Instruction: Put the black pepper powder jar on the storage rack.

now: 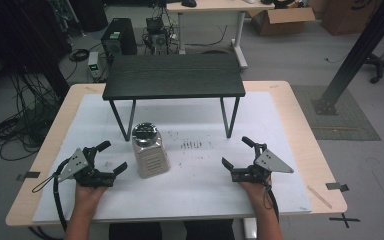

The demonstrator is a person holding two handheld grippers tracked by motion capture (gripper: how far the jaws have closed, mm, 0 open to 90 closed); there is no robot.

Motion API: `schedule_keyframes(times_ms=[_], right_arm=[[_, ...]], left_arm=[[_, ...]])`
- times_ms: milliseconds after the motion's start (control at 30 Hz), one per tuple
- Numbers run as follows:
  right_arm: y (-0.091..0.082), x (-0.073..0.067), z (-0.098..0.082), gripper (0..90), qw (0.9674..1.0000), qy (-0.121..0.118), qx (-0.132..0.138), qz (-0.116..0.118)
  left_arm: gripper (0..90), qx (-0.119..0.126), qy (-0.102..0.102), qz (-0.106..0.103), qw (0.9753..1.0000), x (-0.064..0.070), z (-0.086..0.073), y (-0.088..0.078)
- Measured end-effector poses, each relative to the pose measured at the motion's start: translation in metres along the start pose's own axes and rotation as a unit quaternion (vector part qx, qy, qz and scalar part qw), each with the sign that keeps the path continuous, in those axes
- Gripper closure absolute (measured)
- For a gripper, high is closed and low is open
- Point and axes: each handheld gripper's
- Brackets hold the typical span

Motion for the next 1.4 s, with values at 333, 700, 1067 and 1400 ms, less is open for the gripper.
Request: schedule_keyframes(times_ms=[333,700,1067,1400], right_arm=[[0.000,0.000,0.000,0.0,1.0000,-0.002,0.002,0.000],[-0.001,-0.001,0.000,0.0,1.0000,-0.007,0.006,0.000],[-0.002,-0.001,0.000,0.0,0.9999,-0.008,0.010,0.002],[-0.002,-0.001,0.000,0.0,0.9999,-0.007,0.011,0.002]], left_arm=[[0.3,-0.001,0.007,0.001,1.0000,0.001,0.000,0.000],[0.3,0.004,0.000,0.008,1.0000,0.000,0.000,-0.001],[0.2,0.007,-0.016,-0.009,0.9998,-0.001,0.015,0.000],[0.2,0.006,-0.031,-0.050,0.9983,0.005,0.031,0.010]])
Point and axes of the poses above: each handheld gripper's, and its own axes: y roughly forward along the jaws, z roughly out of its top, x roughly to its right, and after that the axes turned 3 degrees about x, right-handed
